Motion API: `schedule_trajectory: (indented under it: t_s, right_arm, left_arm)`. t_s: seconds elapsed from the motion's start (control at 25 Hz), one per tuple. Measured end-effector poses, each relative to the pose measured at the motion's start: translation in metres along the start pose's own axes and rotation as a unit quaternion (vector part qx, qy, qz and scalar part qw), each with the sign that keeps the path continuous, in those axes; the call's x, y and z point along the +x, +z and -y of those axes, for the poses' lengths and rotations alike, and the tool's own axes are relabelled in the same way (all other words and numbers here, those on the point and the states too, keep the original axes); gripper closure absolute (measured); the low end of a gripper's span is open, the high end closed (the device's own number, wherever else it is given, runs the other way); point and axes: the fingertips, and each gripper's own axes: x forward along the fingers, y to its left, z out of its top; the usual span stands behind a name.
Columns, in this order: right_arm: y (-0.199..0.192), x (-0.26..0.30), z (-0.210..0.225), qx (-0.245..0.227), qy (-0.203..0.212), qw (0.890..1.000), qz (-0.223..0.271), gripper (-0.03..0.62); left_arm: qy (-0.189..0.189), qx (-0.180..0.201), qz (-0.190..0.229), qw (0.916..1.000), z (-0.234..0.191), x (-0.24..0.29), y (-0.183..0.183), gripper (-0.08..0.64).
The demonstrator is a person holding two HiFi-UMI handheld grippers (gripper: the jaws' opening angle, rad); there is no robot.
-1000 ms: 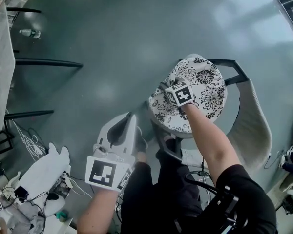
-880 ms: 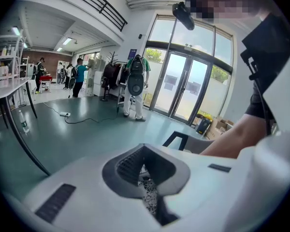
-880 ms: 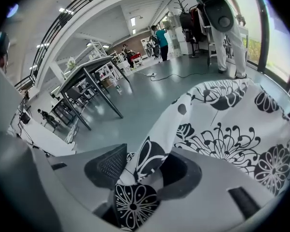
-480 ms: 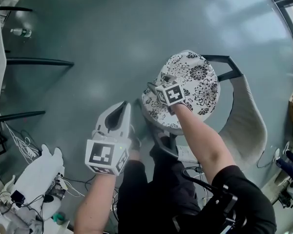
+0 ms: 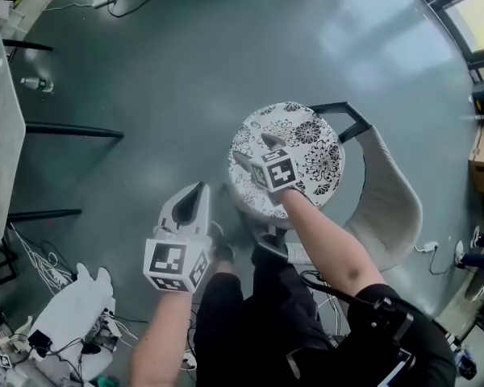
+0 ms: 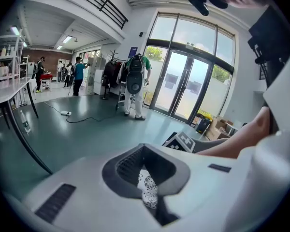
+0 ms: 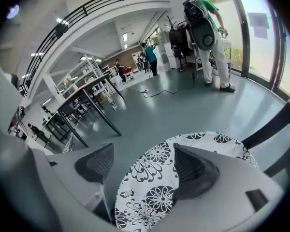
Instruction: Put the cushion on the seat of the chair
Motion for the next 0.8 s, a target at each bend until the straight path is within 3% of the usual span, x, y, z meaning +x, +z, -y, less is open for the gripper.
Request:
schedule_trajectory:
  t_s: [0.28,0.4,0.56,0.8]
  right_arm:
    - [0.043,-0.060,-0.034,0.029,0.029,0.999,0.034,0.220]
    - [0.064,-0.089,-0.047,0.025,0.028,0.998,0.053,0.358]
    - [0.094,-0.122,-0.069,0.017,0.037,0.996,0.083,0.367]
    - [0.127,-0.175,-0.091,-0.004,0.026,0.992,0.123,0.479]
  left_arm:
    - [-0.007,0.012,0.022,0.9997,0.018,-0.033,0.040,0.551]
    - [-0.012,0.019,0.037,0.9991,0.025,-0.049,0.059,0.551]
    - [-0.015,0.027,0.061,0.9976,0.028,-0.068,0.084,0.551]
    - [-0.026,0.037,0.091,0.9948,0.035,-0.093,0.113,0.551]
